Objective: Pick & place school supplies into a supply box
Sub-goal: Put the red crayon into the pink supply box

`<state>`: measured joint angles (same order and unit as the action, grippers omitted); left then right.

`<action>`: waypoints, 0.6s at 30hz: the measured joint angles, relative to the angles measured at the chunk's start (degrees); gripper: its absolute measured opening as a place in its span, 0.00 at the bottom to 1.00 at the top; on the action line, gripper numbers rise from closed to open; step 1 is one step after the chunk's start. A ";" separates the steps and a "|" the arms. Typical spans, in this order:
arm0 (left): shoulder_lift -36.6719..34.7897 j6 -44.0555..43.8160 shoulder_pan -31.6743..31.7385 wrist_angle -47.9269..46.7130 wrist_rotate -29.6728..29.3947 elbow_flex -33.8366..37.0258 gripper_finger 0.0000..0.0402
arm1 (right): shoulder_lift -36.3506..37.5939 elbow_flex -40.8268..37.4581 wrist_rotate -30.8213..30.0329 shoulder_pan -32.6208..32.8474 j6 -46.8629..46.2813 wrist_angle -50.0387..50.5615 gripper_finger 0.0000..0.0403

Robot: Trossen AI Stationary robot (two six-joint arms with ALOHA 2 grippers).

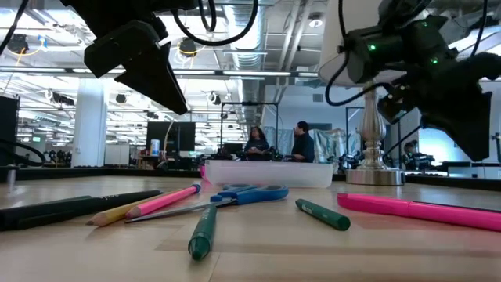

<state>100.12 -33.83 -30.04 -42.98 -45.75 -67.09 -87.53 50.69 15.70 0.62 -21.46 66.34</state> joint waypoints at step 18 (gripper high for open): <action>0.26 -1.88 0.00 0.42 1.02 0.02 0.38 | 0.00 3.46 -5.43 -1.13 29.02 -3.99 0.17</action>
<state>100.38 -35.71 -30.04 -42.57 -44.73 -67.07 -87.53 54.15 10.28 -0.50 7.56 62.35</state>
